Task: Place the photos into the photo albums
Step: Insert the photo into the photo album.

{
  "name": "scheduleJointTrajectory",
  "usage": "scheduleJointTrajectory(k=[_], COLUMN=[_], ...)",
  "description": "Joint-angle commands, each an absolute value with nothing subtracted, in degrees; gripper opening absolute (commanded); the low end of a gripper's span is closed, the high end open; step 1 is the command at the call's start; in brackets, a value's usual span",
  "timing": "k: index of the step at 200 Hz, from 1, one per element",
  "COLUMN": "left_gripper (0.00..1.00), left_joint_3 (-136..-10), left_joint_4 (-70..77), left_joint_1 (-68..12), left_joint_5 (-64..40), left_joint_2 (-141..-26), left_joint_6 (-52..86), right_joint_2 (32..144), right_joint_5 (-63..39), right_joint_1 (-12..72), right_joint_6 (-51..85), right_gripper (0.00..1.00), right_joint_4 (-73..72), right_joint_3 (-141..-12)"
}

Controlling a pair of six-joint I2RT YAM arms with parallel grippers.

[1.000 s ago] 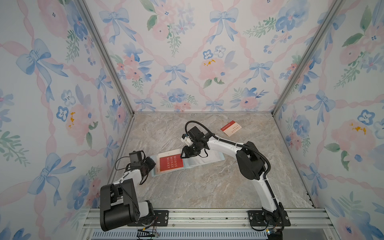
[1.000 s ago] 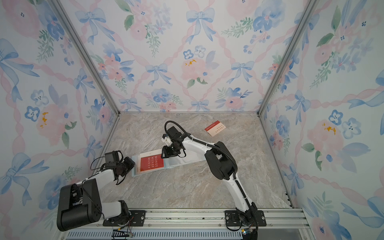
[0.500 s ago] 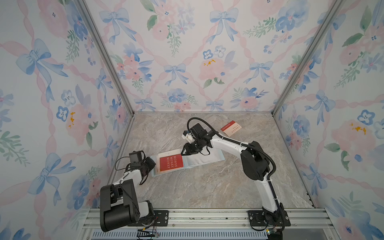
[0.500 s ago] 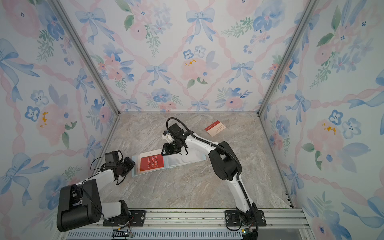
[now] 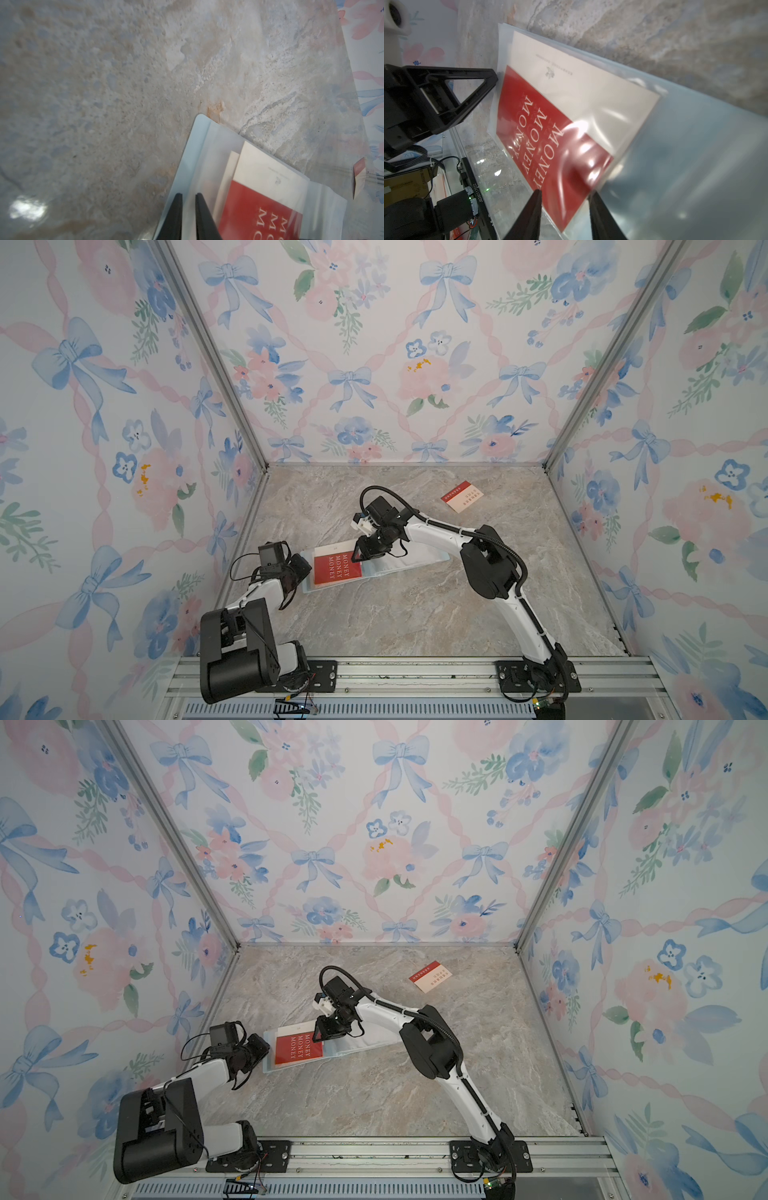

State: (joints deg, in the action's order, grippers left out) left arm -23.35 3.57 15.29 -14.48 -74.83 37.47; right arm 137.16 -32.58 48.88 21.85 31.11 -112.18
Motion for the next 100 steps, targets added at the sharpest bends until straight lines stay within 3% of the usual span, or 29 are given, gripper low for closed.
scheduleJointTrajectory(k=[1,47,100], left_gripper=[0.16,0.16,0.17], left_joint_3=[-22.8,-23.3,-24.6], left_joint_4=[3.0,2.9,2.9], left_joint_1=[14.9,14.8,15.0], left_joint_5=[-15.3,-15.2,-13.8], left_joint_2=[-74.1,-72.9,-71.0], left_joint_6=[36.5,37.0,37.6], right_joint_2=[138.7,137.9,130.3], right_joint_5=[-33.0,-30.9,-28.2], right_joint_1=[50.4,49.1,44.9], right_joint_6=[22.1,19.8,18.6], right_gripper=[0.39,0.39,0.39], right_joint_4=[32.9,36.1,34.3], right_joint_3=[-115.3,-116.5,-108.3])
